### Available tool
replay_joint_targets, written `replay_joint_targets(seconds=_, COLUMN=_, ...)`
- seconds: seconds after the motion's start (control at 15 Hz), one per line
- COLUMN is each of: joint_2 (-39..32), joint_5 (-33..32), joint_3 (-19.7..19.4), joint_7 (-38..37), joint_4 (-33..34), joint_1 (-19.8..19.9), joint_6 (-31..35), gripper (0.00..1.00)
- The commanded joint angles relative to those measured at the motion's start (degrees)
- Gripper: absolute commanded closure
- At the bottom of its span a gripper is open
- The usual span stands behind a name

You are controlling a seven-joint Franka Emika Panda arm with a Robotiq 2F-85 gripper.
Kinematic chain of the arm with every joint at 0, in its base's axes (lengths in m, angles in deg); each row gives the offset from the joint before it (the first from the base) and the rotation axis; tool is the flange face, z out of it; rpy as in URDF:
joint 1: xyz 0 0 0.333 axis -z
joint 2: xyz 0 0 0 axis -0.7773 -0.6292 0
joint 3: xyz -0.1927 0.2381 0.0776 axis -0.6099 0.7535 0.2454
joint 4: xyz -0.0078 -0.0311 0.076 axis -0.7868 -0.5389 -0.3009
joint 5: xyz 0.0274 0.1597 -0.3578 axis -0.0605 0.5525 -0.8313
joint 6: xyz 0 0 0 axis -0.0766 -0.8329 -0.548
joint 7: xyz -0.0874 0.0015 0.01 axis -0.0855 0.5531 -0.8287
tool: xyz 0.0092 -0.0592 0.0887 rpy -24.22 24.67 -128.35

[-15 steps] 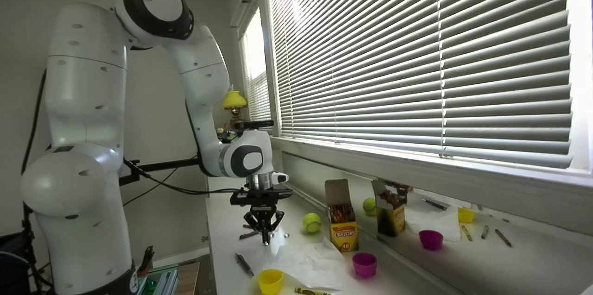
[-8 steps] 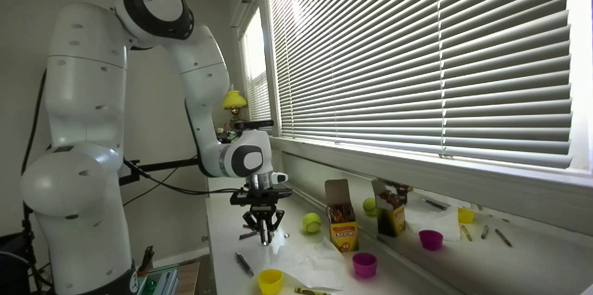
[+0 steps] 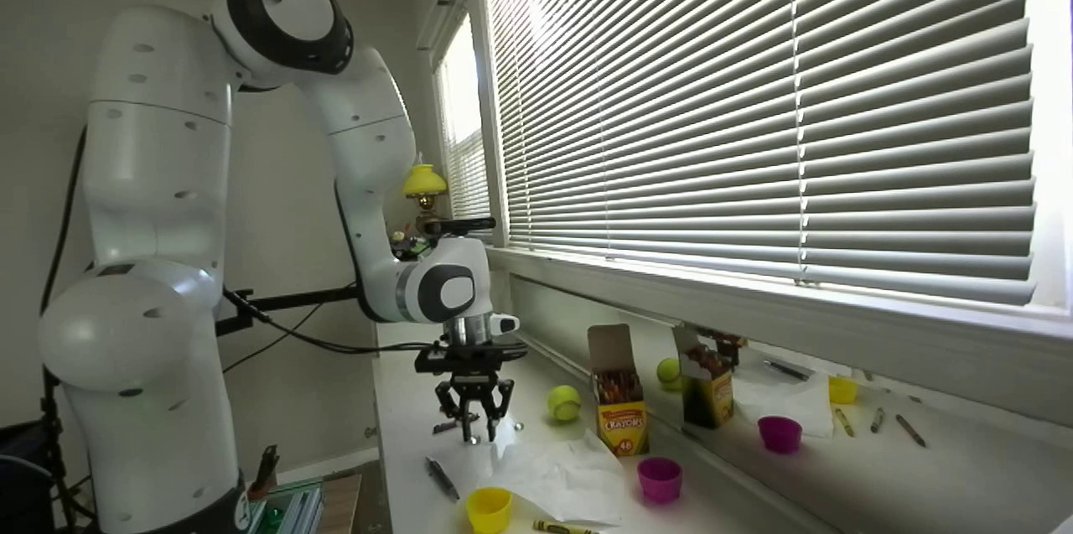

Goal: Move the glass bead to the right

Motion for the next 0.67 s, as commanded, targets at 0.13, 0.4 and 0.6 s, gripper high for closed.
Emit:
replay_joint_targets(seconds=0.13, joint_2=-1.7, joint_5=-2.7, joint_3=0.2, joint_7=-2.6, joint_4=0.9, joint_1=-1.0, joint_6=0.1, gripper=0.59)
replay_joint_targets(seconds=0.4, joint_2=-1.8, joint_5=-3.7, joint_3=-1.0, joint_7=-2.9, joint_4=0.9, joint_1=-2.7, joint_6=0.3, gripper=0.92)
replay_joint_targets(seconds=0.6, joint_2=-2.1, joint_5=-4.7, joint_3=-1.8, joint_7=-3.2, joint_4=1.2, joint_1=-3.4, joint_6=0.3, gripper=0.94)
